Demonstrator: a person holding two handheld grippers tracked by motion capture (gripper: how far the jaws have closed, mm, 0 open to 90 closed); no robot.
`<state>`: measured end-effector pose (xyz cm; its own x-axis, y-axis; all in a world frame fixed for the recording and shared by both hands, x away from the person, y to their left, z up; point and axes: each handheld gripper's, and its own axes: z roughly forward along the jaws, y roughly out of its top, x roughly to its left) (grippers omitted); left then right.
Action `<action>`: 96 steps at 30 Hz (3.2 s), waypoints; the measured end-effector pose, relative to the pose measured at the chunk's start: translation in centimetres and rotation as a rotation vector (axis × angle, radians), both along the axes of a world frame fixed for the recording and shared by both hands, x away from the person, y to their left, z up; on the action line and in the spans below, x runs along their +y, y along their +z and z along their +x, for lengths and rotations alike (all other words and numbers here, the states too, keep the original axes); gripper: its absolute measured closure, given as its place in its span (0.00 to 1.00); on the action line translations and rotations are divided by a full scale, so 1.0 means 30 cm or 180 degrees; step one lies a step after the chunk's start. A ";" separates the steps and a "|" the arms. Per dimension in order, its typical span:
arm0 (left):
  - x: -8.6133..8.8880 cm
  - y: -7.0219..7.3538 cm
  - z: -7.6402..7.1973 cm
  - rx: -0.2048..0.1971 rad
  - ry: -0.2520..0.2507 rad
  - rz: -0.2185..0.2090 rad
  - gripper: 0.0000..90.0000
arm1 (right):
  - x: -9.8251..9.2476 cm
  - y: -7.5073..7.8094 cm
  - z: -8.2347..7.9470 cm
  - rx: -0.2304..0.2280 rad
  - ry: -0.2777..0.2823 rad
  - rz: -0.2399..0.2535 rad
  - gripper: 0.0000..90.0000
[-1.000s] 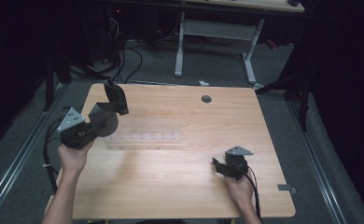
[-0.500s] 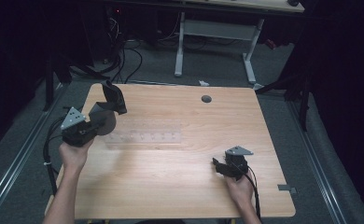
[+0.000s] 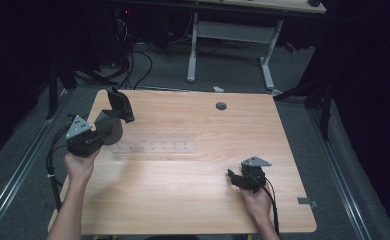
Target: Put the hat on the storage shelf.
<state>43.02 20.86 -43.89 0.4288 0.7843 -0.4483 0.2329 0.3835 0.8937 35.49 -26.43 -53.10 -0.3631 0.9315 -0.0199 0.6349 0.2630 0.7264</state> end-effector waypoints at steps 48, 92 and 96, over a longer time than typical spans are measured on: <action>-0.018 -0.108 0.003 0.0095 0.0095 0.0022 0.96 | 0.000 0.000 -0.001 0.0000 -0.0009 0.0001 0.42; 0.016 -0.150 -0.111 0.0590 0.0403 -0.0021 0.45 | 0.000 0.000 0.000 0.0000 -0.0009 0.0003 0.42; 0.006 -0.159 -0.129 0.0606 0.0389 0.0011 0.45 | 0.000 0.000 0.000 0.0001 -0.0009 0.0003 0.42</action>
